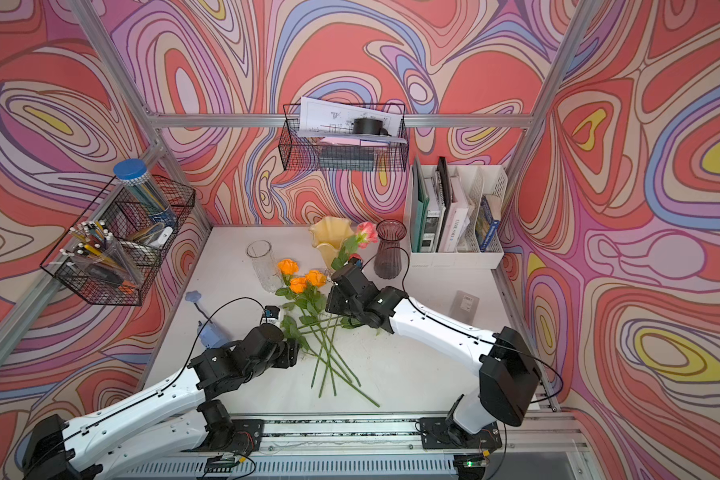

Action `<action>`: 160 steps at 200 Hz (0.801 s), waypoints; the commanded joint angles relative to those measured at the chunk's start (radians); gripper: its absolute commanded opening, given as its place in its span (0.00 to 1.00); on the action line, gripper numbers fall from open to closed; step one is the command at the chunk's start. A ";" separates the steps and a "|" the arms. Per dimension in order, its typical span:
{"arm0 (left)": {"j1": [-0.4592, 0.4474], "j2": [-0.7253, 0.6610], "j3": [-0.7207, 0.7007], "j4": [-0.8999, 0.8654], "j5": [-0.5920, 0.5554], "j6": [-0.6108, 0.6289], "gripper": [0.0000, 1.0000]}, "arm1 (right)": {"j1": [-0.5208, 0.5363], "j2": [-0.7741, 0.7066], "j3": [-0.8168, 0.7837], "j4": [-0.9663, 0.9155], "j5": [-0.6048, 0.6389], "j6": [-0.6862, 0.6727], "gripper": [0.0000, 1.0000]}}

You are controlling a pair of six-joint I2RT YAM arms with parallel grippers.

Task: Arrange the flowers in different vases according to their colors
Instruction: Pick up the flower at the center of the board, then insert the flower into the vase.

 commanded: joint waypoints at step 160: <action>0.010 0.226 -0.005 0.323 0.091 0.139 0.75 | -0.457 0.153 0.668 0.082 0.477 -0.635 0.00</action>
